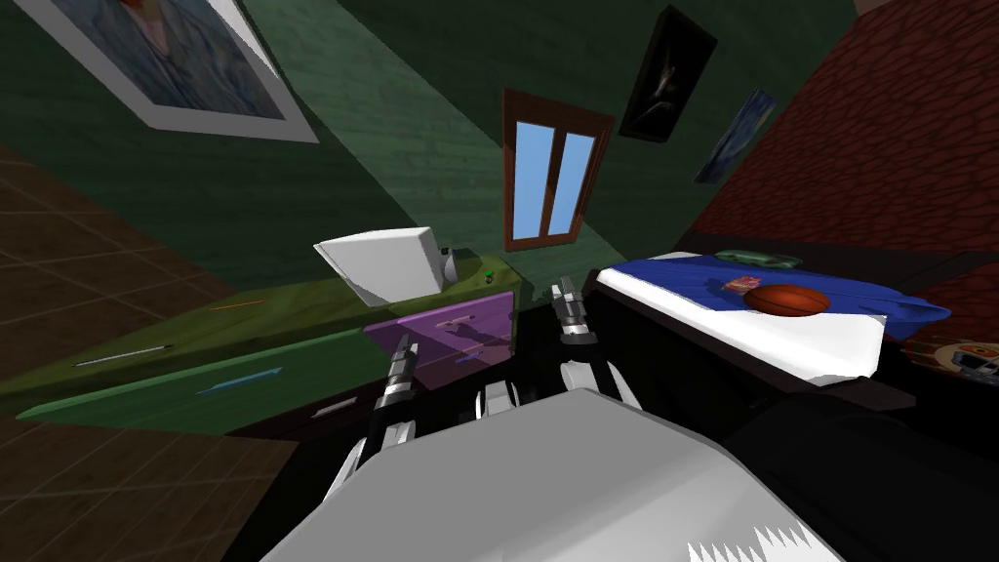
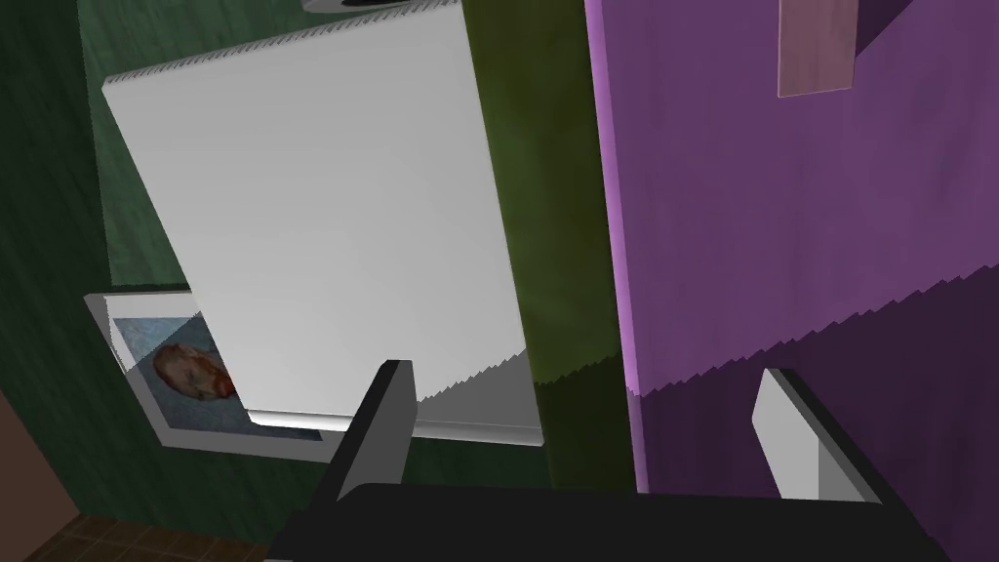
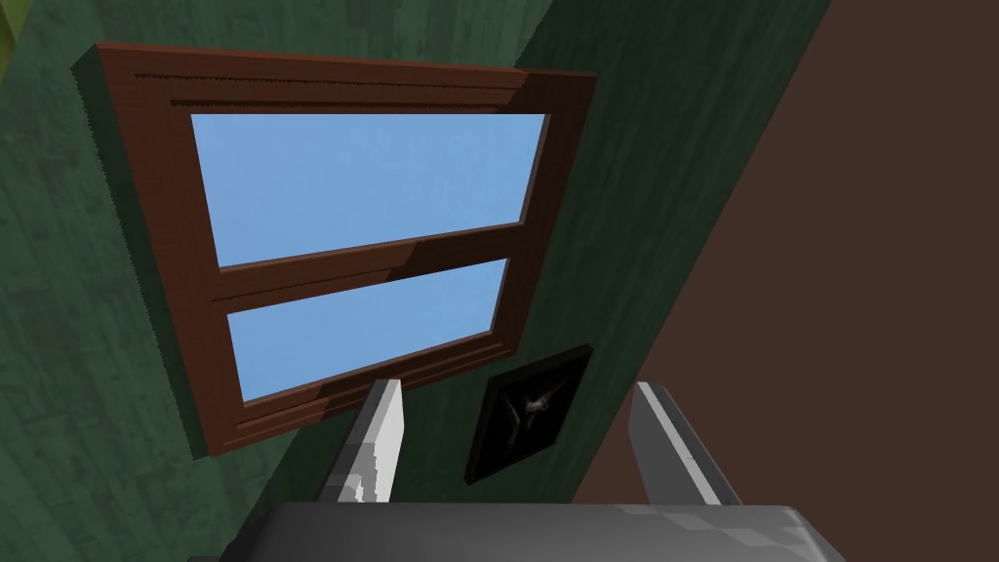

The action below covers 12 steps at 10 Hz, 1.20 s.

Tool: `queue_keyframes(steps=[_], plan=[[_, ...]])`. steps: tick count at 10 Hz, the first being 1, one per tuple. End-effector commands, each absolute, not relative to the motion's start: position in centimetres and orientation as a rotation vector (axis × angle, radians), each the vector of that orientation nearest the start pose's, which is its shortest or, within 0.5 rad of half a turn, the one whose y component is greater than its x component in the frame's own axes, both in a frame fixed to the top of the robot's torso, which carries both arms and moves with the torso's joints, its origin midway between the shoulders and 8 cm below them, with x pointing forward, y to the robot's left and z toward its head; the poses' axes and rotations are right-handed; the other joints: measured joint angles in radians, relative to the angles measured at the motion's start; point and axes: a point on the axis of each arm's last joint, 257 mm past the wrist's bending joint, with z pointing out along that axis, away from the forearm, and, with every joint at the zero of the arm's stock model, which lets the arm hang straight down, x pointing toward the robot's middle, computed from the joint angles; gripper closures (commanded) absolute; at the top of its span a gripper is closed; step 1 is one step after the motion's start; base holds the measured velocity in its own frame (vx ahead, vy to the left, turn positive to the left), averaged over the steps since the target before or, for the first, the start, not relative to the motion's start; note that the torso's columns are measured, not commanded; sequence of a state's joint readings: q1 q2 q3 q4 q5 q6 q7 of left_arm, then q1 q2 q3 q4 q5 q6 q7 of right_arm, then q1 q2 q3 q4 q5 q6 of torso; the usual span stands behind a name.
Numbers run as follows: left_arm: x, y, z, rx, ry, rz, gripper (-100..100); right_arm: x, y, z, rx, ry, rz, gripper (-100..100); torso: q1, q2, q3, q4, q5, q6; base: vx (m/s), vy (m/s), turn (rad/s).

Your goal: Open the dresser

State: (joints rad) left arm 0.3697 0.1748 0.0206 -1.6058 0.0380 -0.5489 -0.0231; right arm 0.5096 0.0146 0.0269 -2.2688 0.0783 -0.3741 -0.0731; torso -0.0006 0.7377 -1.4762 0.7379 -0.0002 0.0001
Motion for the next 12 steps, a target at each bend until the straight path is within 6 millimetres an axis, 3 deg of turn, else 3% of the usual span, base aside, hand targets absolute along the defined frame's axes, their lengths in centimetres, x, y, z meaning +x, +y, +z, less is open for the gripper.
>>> queue_keyframes(steps=[1, 8, 11, 12], plan=[[41.4, 32.0, -25.7, -0.988, 1.091, -1.1, -100, 36.7, -27.0, -1.0, 0.774, 0.723, 1.304, 0, 0.0, 0.0, 0.0, 0.0, 0.0, 0.0, 0.097, -0.06, -0.018], [41.4, 29.6, -31.1, -1.149, 1.08, -1.11, -100, 36.7, -27.0, -1.0, 0.774, 0.723, 1.304, 0, 0.001, 0.001, 0.001, 0.0, 0.0, 0.0, 0.076, -0.047, -0.011], [41.5, 27.9, -32.1, -1.212, 1.046, -1.134, -100, 36.7, -27.0, -1.0, 0.774, 0.723, 1.304, 0, 0.001, 0.002, 0.001, 0.0, 0.0, 0.0, 0.031, -0.019, -0.004], [41.4, 28.1, -32.0, -1.202, 1.052, -1.13, -100, 36.7, -27.0, -1.0, 0.774, 0.723, 1.304, 0, 0.001, 0.002, 0.001, 0.0, 0.0, 0.0, 0.008, -0.006, 0.0]])
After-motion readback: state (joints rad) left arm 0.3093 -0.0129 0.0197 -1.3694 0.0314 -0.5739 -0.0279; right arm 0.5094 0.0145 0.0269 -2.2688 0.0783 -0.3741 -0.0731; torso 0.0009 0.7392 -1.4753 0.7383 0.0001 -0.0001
